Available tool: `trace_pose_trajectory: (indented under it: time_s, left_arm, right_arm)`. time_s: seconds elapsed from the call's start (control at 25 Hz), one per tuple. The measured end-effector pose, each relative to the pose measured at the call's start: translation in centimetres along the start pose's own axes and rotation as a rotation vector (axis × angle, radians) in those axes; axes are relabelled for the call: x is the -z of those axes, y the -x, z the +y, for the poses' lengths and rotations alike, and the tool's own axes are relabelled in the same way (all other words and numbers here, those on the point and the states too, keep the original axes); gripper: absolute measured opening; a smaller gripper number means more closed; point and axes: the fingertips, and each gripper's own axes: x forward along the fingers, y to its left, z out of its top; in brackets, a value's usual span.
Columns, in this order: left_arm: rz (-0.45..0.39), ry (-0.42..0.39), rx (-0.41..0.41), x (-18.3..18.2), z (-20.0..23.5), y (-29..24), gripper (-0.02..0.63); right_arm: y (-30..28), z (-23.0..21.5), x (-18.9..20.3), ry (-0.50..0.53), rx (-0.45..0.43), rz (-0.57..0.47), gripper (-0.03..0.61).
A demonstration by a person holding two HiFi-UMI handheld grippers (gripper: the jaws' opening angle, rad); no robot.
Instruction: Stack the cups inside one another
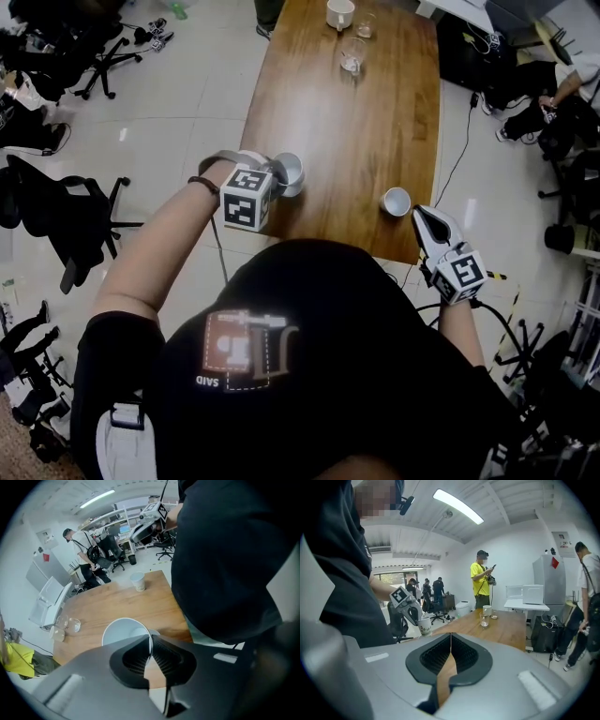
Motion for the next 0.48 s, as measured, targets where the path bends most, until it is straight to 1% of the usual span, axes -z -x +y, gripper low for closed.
trace_pose_trajectory:
  time_s: [0.16,0.28,0.36,0.44,0.48]
  left_arm:
    - [0.06,-0.023,0.0,1.0,-0.8,-1.8,0.014]
    - [0.088,-0.025,0.001,1.5,-1.1,-2.9,0.015]
    - [0.09,-0.013,-0.002,1.6,-1.2,-3.4,0.015]
    - [0.08,0.022,-0.009,1.6,-1.0,-3.8,0.02]
    - [0.073,0.045,-0.012,1.6,-0.8,-3.8,0.059]
  right_arm:
    - [0.6,0.4,0.3,0.001,0.008,0.009,0.018]
    - [1.1,0.5,0.5,0.002,0.012,0.015,0.018]
    - [1.4,0.5,0.7,0.005,0.017,0.014,0.018]
    - [1.6,0.6,0.8,0.004,0.022,0.014,0.018]
    - [1.6,0.6,0.8,0.004,0.021,0.016,0.018]
